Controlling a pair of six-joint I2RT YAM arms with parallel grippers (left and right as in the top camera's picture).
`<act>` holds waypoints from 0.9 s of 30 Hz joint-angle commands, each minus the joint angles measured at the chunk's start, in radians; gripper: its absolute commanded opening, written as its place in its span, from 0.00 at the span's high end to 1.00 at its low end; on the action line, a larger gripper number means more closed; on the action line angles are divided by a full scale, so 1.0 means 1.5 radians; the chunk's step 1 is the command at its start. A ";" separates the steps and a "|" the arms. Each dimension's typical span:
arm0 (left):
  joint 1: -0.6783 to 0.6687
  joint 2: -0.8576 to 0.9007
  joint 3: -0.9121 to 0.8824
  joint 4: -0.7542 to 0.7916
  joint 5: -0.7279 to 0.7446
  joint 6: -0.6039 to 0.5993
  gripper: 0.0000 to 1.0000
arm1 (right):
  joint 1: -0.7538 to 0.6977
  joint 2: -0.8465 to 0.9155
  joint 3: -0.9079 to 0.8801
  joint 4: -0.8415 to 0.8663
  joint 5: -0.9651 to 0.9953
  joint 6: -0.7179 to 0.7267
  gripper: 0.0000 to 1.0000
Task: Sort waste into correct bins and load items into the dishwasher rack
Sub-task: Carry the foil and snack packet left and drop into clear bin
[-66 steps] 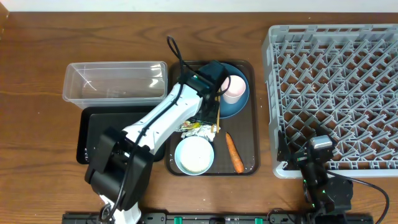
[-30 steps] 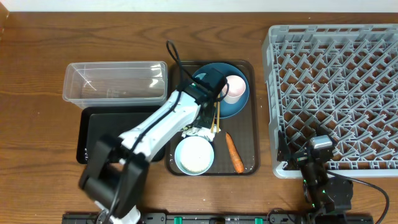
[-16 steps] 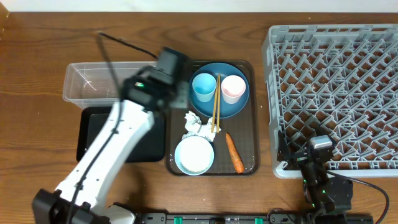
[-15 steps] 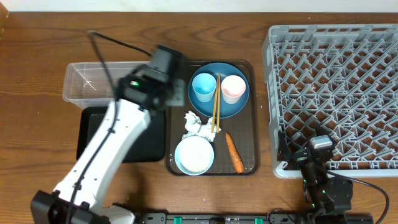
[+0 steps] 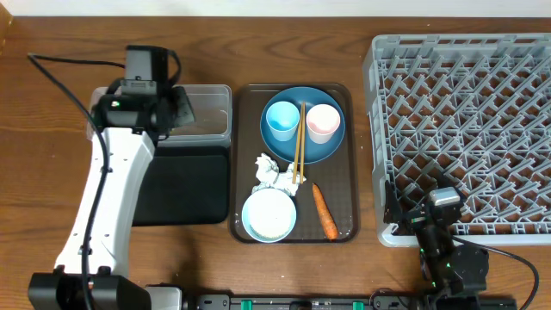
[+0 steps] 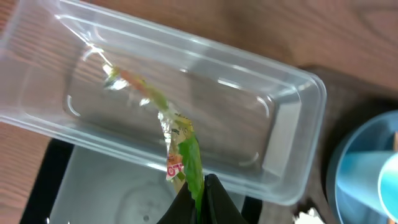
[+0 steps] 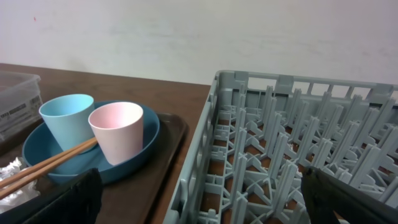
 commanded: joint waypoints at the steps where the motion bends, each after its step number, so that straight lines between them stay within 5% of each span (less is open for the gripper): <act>1: 0.010 0.007 -0.026 0.016 -0.009 0.011 0.94 | -0.004 -0.003 -0.001 -0.002 -0.001 -0.002 0.01; 20: 0.012 0.094 -0.041 0.100 -0.078 0.011 0.89 | -0.004 -0.003 -0.001 -0.002 -0.001 -0.003 0.01; 21: 0.012 0.094 -0.041 0.105 -0.078 0.011 0.83 | -0.004 -0.003 -0.001 -0.002 -0.001 -0.003 0.01; 22: 0.012 0.094 -0.041 0.106 -0.078 0.011 0.60 | -0.004 -0.003 -0.001 -0.002 -0.001 -0.003 0.01; 23: 0.012 0.094 -0.041 0.106 -0.078 0.011 0.51 | -0.004 -0.003 -0.001 -0.002 -0.001 -0.003 0.01; 27: 0.012 0.094 -0.041 0.099 -0.078 0.011 0.28 | -0.004 -0.003 -0.001 -0.002 -0.001 -0.003 0.01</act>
